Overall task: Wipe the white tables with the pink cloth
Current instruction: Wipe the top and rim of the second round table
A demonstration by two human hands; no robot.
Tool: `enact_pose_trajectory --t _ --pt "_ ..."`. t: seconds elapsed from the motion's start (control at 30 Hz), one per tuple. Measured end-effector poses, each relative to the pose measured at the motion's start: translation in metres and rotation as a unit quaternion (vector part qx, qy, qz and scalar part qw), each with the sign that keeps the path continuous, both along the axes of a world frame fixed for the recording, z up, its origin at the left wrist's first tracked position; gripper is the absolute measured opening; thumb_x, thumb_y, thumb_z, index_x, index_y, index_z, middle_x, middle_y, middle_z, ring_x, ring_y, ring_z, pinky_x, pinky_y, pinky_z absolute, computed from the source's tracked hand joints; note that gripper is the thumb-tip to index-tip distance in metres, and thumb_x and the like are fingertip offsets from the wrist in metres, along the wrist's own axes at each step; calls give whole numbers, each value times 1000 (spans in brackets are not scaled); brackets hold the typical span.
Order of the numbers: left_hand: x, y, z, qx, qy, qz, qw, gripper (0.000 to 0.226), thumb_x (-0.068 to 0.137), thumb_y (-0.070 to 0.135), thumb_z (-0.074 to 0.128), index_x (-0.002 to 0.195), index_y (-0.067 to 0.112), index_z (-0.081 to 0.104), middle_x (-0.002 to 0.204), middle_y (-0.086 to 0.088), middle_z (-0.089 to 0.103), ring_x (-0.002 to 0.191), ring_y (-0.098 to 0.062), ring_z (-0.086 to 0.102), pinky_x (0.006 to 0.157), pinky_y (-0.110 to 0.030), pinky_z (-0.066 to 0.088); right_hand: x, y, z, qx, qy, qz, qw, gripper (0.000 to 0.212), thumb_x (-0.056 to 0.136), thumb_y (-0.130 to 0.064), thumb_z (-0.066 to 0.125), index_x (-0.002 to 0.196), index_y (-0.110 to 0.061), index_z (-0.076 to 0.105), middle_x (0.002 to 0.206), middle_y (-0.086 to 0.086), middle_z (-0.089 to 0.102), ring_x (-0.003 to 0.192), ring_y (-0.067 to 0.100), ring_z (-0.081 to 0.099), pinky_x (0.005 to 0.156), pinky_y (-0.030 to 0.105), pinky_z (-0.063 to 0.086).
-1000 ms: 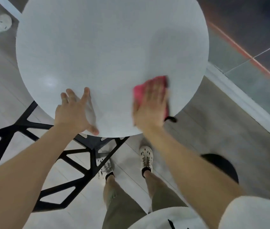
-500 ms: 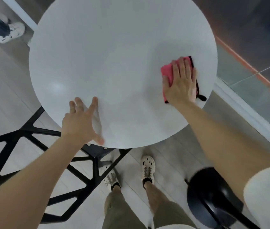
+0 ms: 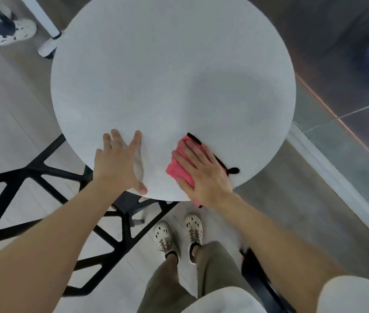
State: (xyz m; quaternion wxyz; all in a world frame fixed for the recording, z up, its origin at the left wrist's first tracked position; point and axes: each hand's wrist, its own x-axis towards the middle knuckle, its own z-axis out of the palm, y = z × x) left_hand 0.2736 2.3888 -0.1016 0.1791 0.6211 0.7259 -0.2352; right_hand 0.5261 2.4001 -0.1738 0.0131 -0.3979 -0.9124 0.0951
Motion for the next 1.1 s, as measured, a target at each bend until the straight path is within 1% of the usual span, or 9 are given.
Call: enact_pose_trajectory --t 0.17,0.33,0.5,0.6,0.67,0.77,0.93,1.03,1.1 --pt "1 1 2 7 5 8 1000 176 42 84 93 165 37 -24 173 -28 -4 164 -47 4 116 -51 47 57 78 1 6 -37 -157 987 71 113 -57 34 173 -22 22 182 2 12 169 18 2 136 54 10" --pt "-4 -5 8 18 -19 22 999 171 47 86 90 165 38 -24 176 -24 -9 166 -44 -1 125 -50 37 23 163 1 -2 -57 -212 976 73 113 -57 23 173 -17 18 182 7 12 169 24 5 136 53 5" --pt "-10 -15 11 31 -69 92 993 171 51 83 90 170 27 -18 180 -3 -20 168 -24 -12 134 -40 16 -52 239 -2 13 -59 -145 988 77 111 -56 16 173 -11 17 181 15 13 168 31 6 136 56 6" --pt "-7 -16 7 27 -74 128 989 175 47 75 96 171 20 -15 180 0 -21 168 -20 -14 136 -38 5 -131 256 -4 17 -49 -70 996 78 109 -54 13 173 -10 16 180 18 13 168 33 7 135 57 6" --pt "-3 -20 2 48 -54 167 983 179 42 70 100 172 15 -12 181 -5 -15 169 -22 -8 137 -42 8 -184 241 -5 23 -43 7 999 77 108 -53 15 173 -11 19 179 21 15 168 35 10 135 58 8" --pt "6 -29 -3 77 28 202 976 168 49 69 97 171 7 -1 181 -12 2 169 -27 4 136 -49 16 -219 182 -8 23 -25 140 990 74 110 -50 19 172 -12 23 179 22 16 167 36 11 133 59 10" --pt "17 -37 -6 119 67 234 963 142 33 51 108 151 4 43 158 -14 48 153 -34 42 124 -50 38 -133 102 -6 2 -6 300 954 67 114 -48 26 172 -14 25 180 18 12 169 34 5 133 58 8" --pt "27 -34 -5 80 66 235 966 127 35 50 108 142 8 53 143 -11 55 139 -33 52 115 -49 44 -48 105 -4 -34 1 345 938 67 114 -50 33 172 -18 27 181 13 12 169 29 4 134 57 11" --pt "40 -29 -3 54 73 222 971 104 52 40 104 141 13 55 137 -9 56 130 -31 55 110 -44 47 7 127 -2 -51 1 327 944 66 115 -52 35 172 -20 27 181 9 14 169 25 6 135 55 13"
